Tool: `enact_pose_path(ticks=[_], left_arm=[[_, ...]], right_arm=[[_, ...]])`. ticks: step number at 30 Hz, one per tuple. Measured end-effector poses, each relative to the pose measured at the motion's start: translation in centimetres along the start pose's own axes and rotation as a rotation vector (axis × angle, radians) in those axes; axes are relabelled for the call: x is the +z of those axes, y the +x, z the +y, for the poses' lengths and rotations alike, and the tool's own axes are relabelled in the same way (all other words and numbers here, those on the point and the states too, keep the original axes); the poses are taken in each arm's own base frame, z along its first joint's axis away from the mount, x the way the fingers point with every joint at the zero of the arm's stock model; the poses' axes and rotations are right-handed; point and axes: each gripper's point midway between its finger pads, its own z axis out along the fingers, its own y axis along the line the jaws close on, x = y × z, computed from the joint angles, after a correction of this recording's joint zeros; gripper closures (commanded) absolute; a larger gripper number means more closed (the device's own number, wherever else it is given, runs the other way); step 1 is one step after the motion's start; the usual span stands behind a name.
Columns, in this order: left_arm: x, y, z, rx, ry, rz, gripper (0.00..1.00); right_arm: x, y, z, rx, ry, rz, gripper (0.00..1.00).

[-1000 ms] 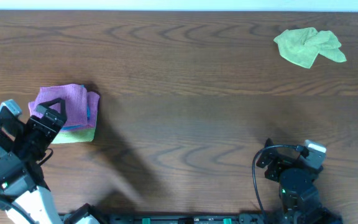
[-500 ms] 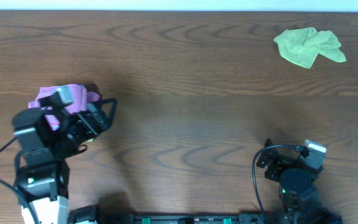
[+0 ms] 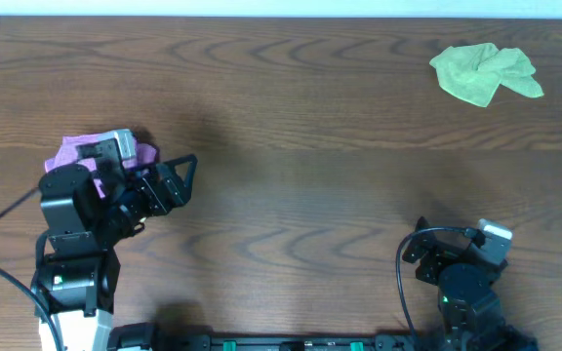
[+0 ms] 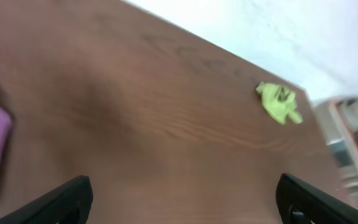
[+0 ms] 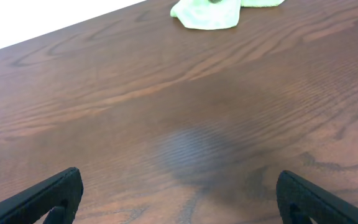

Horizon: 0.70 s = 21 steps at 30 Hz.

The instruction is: Fold the cloth

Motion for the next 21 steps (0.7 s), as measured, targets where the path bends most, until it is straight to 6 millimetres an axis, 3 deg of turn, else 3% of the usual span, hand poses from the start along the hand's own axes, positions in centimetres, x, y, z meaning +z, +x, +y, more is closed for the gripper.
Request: enact_pose_path(ticks=[8,16,21], left_arm=[[-1.2,-1.1,0.4,0.28,-0.079,-0.069,0.05],[-4.5,-2.2,0.5,0.416,-0.2,-0.185,0.05],[-5.5,-0.1,1.5,0.46,-0.236,-0.232,0.05]], right_arm=[[0.0,0.0,0.0,0.0,0.0,0.0,0.01],[0.0,0.0,0.0,0.0,0.0,0.0,0.01],[0.0,0.0,0.0,0.0,0.0,0.0,0.01]])
